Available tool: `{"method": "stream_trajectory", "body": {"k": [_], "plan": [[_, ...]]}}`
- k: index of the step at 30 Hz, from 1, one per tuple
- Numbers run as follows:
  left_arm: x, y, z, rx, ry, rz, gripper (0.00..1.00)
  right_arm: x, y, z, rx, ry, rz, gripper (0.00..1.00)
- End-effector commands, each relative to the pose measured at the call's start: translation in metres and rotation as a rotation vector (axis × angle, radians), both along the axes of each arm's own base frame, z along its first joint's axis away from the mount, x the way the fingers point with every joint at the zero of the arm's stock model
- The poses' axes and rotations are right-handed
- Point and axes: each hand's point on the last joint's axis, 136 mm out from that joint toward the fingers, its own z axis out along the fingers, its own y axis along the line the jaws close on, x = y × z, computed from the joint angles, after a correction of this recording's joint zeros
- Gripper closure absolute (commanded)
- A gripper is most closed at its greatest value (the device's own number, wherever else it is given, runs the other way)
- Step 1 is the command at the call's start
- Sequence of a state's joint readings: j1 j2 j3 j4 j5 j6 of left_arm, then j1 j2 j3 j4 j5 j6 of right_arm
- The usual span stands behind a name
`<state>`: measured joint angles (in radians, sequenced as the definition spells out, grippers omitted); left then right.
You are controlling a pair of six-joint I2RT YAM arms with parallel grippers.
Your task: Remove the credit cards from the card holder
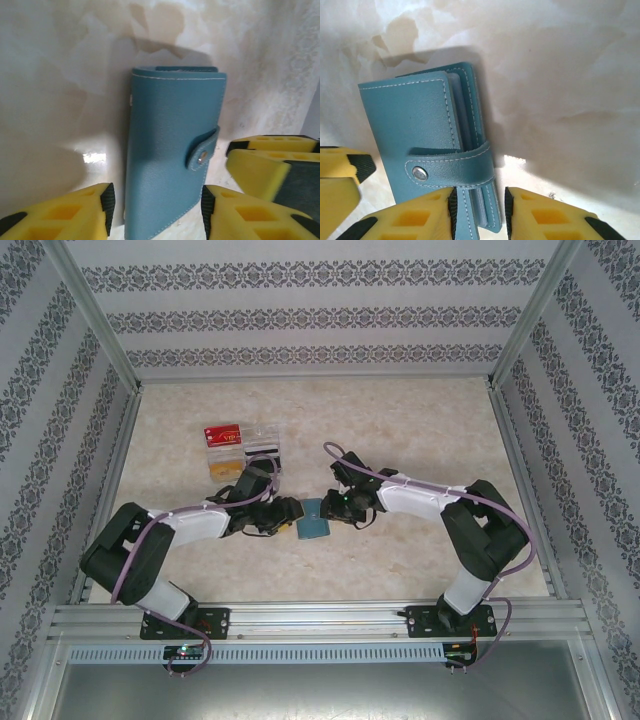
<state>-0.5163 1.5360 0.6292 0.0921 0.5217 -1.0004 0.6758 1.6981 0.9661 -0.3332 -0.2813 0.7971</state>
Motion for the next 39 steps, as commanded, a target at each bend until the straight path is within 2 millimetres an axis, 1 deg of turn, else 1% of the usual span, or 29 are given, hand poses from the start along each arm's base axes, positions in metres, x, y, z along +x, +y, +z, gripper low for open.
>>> {"method": "stream_trajectory", "body": {"k": [1,6,8,12,15,19,21,24,27,30,32,35,39], "plan": [[0.007,-0.011,0.008,-0.023,-0.022,-0.013,0.5,0.0,-0.003,-0.007,-0.036,0.006,0.032,0.69],[0.007,-0.017,0.007,-0.049,-0.008,-0.038,0.5,-0.004,0.009,-0.014,0.001,0.039,0.075,0.7],[0.007,-0.021,0.007,-0.071,0.0,-0.048,0.5,-0.005,0.011,-0.017,0.003,0.048,0.083,0.7],[0.006,-0.029,0.005,-0.112,0.021,-0.064,0.51,-0.004,0.007,-0.024,-0.022,0.054,0.081,0.71],[0.007,-0.036,0.01,-0.168,0.013,-0.074,0.54,-0.004,0.002,-0.029,-0.045,0.056,0.078,0.72],[0.012,-0.041,0.023,-0.215,-0.018,-0.072,0.56,-0.004,-0.002,-0.032,-0.06,0.057,0.068,0.72],[0.012,-0.042,0.029,-0.229,-0.027,-0.072,0.6,-0.003,-0.004,-0.031,-0.058,0.057,0.062,0.72],[0.012,-0.04,0.031,-0.215,-0.028,-0.073,0.7,0.001,-0.007,-0.023,-0.051,0.032,0.05,0.71],[0.01,-0.038,0.03,-0.197,-0.028,-0.076,0.82,0.006,-0.01,-0.008,-0.034,-0.012,0.034,0.7],[0.009,-0.036,0.028,-0.186,-0.026,-0.077,0.87,0.013,-0.012,0.009,-0.008,-0.064,0.023,0.69],[0.009,-0.036,0.029,-0.182,-0.031,-0.083,0.9,0.015,-0.007,0.02,0.027,-0.088,0.027,0.67],[0.009,-0.036,0.027,-0.173,-0.03,-0.088,0.94,0.016,0.006,0.031,0.101,-0.095,0.045,0.62],[0.009,-0.035,0.026,-0.168,-0.032,-0.09,1.0,0.014,0.021,0.033,0.16,-0.054,0.054,0.59]]}}
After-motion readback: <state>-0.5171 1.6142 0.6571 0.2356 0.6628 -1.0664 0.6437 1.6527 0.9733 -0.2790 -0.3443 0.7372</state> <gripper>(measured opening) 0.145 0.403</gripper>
